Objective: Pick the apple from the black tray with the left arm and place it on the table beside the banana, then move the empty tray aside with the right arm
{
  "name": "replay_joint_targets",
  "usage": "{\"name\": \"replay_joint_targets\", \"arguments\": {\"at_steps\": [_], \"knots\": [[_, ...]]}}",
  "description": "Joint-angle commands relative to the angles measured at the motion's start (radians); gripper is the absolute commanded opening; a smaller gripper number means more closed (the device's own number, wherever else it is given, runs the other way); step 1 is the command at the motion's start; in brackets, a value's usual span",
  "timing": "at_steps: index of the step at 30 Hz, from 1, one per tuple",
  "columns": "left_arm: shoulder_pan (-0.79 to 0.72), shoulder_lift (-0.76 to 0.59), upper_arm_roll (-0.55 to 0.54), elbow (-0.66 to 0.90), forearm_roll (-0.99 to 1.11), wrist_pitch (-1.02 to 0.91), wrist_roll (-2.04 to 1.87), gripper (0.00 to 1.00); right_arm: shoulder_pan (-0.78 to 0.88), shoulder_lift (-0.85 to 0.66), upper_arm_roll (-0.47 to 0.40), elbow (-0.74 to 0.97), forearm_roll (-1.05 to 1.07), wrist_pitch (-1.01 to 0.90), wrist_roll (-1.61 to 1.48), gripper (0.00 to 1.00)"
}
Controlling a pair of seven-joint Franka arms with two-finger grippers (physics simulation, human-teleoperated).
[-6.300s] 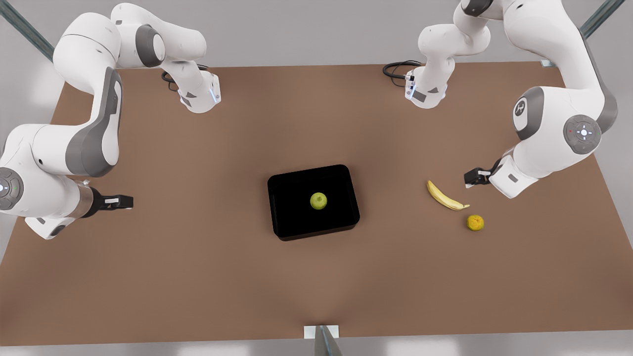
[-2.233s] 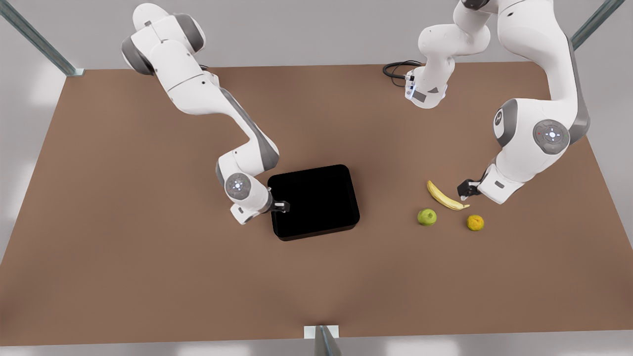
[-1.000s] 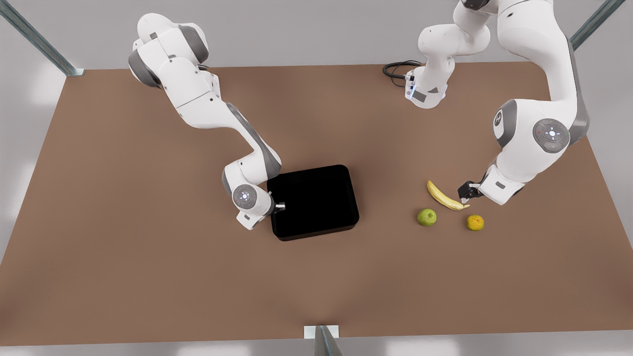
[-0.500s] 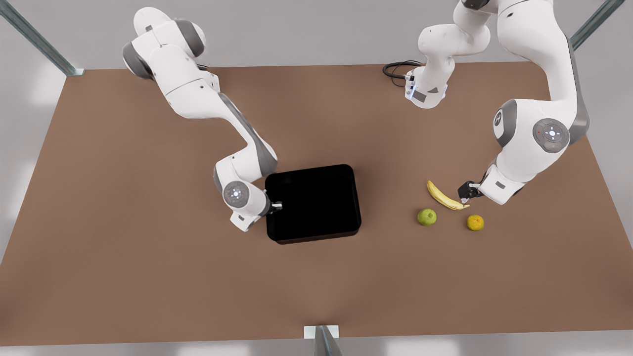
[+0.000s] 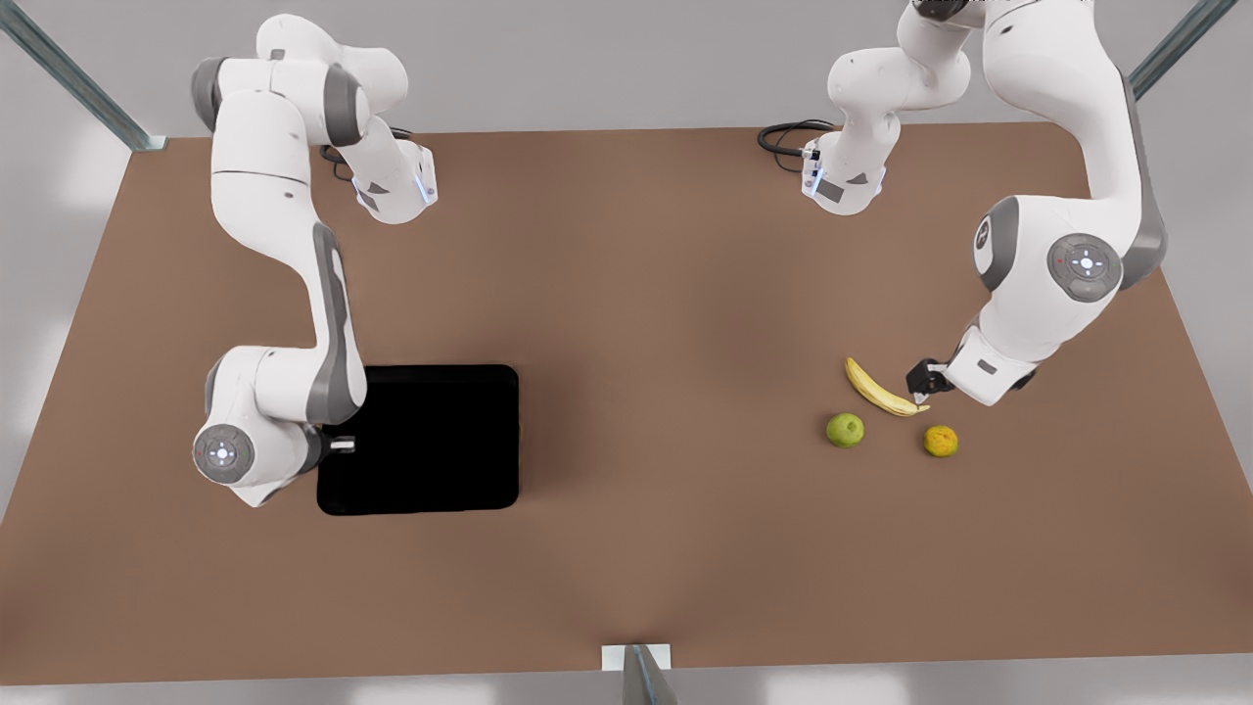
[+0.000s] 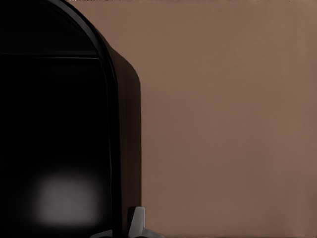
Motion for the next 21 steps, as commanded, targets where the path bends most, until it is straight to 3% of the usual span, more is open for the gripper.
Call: {"name": "replay_joint_targets", "arguments": {"at_steps": [1, 13, 14, 15, 16, 17, 19, 21], "knots": [[-0.005, 0.013, -0.001, 0.027, 0.008, -0.015, 0.000, 1.00, -0.005, 0.030, -0.032, 0.025, -0.007, -0.006, -0.733, 0.10], [-0.012, 0.021, 0.005, 0.033, 0.007, -0.044, -0.003, 1.00, -0.022, 0.184, -0.031, 0.025, 0.034, 0.186, -0.748, 0.12], [-0.012, 0.021, 0.005, 0.033, 0.007, -0.044, -0.003, 1.00, -0.022, 0.184, -0.031, 0.025, 0.034, 0.186, -0.748, 0.18], [-0.014, 0.021, 0.005, 0.033, 0.007, -0.046, -0.003, 1.00, -0.022, 0.184, -0.031, 0.025, 0.034, 0.186, -0.748, 0.37], [-0.012, 0.021, 0.005, 0.033, 0.007, -0.046, -0.003, 1.00, -0.022, 0.184, -0.032, 0.023, 0.085, 0.187, -0.748, 0.87], [-0.014, 0.021, 0.005, 0.033, 0.007, -0.046, -0.003, 1.00, -0.019, 0.176, -0.039, 0.025, 0.099, 0.184, -0.754, 1.00], [-0.012, 0.021, 0.005, 0.033, 0.008, -0.046, -0.003, 1.00, -0.016, 0.098, -0.039, 0.028, 0.105, 0.167, -0.754, 1.00], [-0.012, 0.021, 0.005, 0.033, 0.007, -0.046, -0.003, 1.00, -0.011, -0.057, -0.020, 0.028, 0.103, 0.022, -0.730, 1.00]]}}
